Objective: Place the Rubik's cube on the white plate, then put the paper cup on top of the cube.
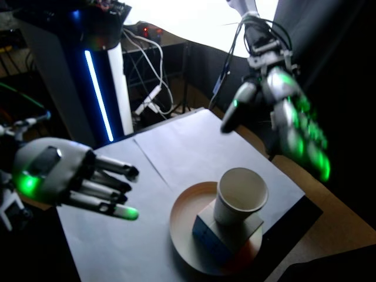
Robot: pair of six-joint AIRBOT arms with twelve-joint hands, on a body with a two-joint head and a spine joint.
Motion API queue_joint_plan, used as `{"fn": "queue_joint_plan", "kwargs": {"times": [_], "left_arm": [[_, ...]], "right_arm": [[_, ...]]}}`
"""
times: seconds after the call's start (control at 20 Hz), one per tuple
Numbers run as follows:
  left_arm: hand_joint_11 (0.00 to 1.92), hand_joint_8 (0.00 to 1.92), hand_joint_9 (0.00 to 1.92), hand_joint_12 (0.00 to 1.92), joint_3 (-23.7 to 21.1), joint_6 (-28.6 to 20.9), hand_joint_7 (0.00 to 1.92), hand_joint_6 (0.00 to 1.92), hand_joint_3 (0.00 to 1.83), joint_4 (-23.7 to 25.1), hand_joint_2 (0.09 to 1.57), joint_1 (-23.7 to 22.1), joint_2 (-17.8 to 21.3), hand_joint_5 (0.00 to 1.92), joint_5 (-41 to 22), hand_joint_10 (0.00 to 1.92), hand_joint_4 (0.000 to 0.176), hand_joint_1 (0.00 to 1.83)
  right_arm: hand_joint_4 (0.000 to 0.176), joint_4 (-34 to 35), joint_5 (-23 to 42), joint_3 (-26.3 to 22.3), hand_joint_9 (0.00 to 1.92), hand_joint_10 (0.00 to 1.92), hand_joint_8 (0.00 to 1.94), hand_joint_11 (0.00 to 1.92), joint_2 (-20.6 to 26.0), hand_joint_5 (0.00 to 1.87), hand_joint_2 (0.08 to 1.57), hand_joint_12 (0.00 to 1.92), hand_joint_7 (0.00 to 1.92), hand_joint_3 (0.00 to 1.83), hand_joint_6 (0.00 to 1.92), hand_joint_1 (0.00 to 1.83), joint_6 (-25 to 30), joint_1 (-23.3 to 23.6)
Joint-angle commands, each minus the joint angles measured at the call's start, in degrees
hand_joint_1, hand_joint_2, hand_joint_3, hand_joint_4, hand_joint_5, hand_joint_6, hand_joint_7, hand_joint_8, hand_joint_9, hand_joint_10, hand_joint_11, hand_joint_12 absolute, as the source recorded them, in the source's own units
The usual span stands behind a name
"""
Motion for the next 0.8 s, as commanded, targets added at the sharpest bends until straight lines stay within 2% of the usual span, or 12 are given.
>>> {"fn": "queue_joint_plan", "kwargs": {"times": [0.0,0.1,0.15,0.2,0.3,0.35,0.4,0.45,0.55,0.65,0.7,0.75], "left_arm": [[0.00,0.00,0.00,0.00,-0.6,0.9,0.00,0.00,0.00,-2.8,1.08,0.2,1.2,0.00,-8.7,0.00,0.176,0.66],[0.02,0.00,0.00,0.01,-2.7,2.5,0.00,0.00,0.01,-4.4,1.10,1.9,3.5,0.00,-11.7,0.00,0.162,0.63],[0.04,0.00,0.00,0.02,-4.1,4.0,0.00,0.00,0.01,-5.4,1.11,3.0,5.0,0.00,-12.9,0.00,0.174,0.57],[0.01,0.00,0.00,0.29,-5.2,5.6,0.00,0.00,0.01,-6.7,1.15,4.0,6.1,0.00,-14.1,0.00,0.176,0.50],[0.00,0.00,0.10,1.06,-7.2,8.1,0.00,0.00,0.00,-8.5,1.21,5.9,8.1,0.00,-16.4,0.02,0.168,0.42],[0.00,0.00,0.13,1.16,-8.2,9.3,0.00,0.00,0.00,-9.1,1.17,6.6,9.2,0.00,-17.4,0.02,0.174,0.35],[0.00,0.00,0.02,1.01,-9.1,10.2,0.00,0.00,0.00,-9.7,1.16,7.2,10.1,0.00,-18.2,0.01,0.176,0.31],[0.00,0.00,0.09,1.20,-10.1,10.9,0.00,0.00,0.00,-10.5,1.17,8.4,11.3,0.00,-19.7,0.03,0.171,0.21],[0.00,0.00,0.00,0.02,-11.0,11.3,0.00,0.00,0.00,-10.8,1.20,9.3,12.5,0.00,-20.9,0.00,0.160,0.25],[0.00,0.00,0.00,0.00,-12.5,12.5,0.00,0.00,0.01,-10.9,1.22,10.7,13.9,0.00,-21.7,0.00,0.170,0.28],[0.00,0.00,0.00,0.00,-13.2,13.0,0.00,0.00,0.01,-10.9,1.22,11.3,14.5,0.00,-22.3,0.00,0.174,0.28],[0.00,0.00,0.00,0.00,-13.9,13.4,0.00,0.00,0.01,-11.2,1.22,12.1,15.3,0.00,-23.1,0.00,0.176,0.28]], "right_arm": [[0.000,0.7,8.8,-0.3,0.21,1.48,1.31,0.07,0.5,0.06,1.33,1.88,0.17,0.00,1.24,0.90,-0.1,0.4],[0.000,1.2,10.0,-2.0,0.20,1.11,0.72,0.00,1.8,0.06,1.37,1.63,0.19,0.00,0.71,0.78,-3.8,0.4],[0.033,1.7,10.4,-3.1,0.14,0.75,0.23,0.00,2.2,0.05,1.40,1.38,0.17,0.00,0.37,0.55,-6.6,0.4],[0.016,1.7,10.9,-3.5,0.13,0.52,0.04,0.00,2.7,0.07,1.41,1.27,0.17,0.00,0.15,0.46,-7.2,0.4],[0.019,2.0,12.6,-3.9,0.00,0.00,0.00,0.00,3.7,0.00,1.35,0.26,0.00,0.00,0.00,0.19,-7.3,0.4],[0.058,2.1,13.2,-4.1,0.00,0.00,0.00,0.00,4.0,0.00,1.35,0.01,0.00,0.00,0.00,0.14,-7.3,0.4],[0.063,2.2,13.8,-4.2,0.00,0.00,0.00,0.00,4.3,0.00,1.35,0.00,0.00,0.00,0.00,0.16,-7.3,0.4],[0.078,2.4,14.2,-4.3,0.00,0.00,0.00,0.00,4.6,0.00,1.33,0.00,0.00,0.00,0.00,0.13,-7.5,0.4],[0.080,2.8,14.7,-4.6,0.00,0.00,0.00,0.00,5.0,0.00,1.29,0.00,0.00,0.00,0.00,0.12,-8.2,0.4],[0.083,4.0,16.1,-5.9,0.00,0.00,0.00,0.00,6.4,0.00,1.29,0.00,0.00,0.00,0.00,0.13,-11.5,0.4],[0.121,4.8,17.5,-6.4,0.00,0.00,0.00,0.00,7.2,0.00,1.29,0.00,0.00,0.00,0.00,0.16,-12.4,0.4],[0.123,5.1,18.6,-6.5,0.00,0.00,0.00,0.00,7.9,0.00,1.29,0.00,0.00,0.00,0.00,0.16,-12.4,0.4]]}}
